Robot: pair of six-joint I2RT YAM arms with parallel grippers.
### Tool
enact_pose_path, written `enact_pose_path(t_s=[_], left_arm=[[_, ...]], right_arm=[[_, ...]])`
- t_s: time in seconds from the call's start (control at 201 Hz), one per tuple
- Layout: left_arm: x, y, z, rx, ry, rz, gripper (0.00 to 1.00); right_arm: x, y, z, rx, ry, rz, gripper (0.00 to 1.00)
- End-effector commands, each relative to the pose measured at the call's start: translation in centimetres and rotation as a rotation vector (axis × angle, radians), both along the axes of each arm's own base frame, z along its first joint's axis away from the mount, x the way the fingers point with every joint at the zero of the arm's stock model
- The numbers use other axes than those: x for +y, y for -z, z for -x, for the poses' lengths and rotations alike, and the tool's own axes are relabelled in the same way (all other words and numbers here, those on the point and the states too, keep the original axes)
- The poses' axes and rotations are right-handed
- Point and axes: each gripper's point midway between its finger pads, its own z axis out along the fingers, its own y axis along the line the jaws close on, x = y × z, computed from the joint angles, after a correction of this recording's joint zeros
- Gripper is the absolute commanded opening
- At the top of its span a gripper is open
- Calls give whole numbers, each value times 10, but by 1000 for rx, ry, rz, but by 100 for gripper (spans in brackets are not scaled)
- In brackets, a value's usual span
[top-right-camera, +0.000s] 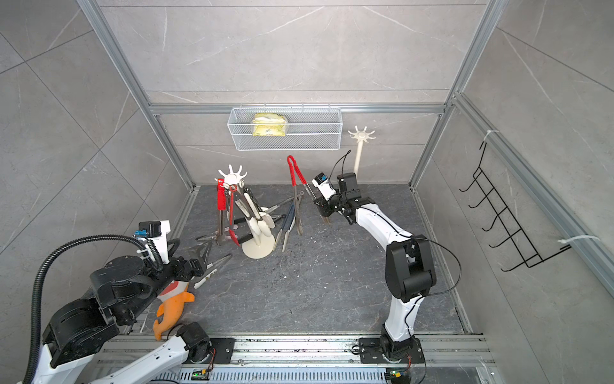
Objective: Hang food tongs on kitchen utensil racks
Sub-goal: Pick up the food tongs from the center of the board, then hang the food tongs on the rack.
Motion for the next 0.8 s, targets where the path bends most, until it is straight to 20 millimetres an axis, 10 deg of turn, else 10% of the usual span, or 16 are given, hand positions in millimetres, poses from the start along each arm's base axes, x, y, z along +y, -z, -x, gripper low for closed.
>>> enact_pose_path(t_s=[0.0, 0.792], left_arm=[[-4, -7, -2, -24, 11, 27, 99], [-14, -6, -5, -15, 42, 30, 99]], right_arm=[[11, -47, 9, -129, -116, -91, 0], [46, -99, 75, -251, -547, -273, 0]])
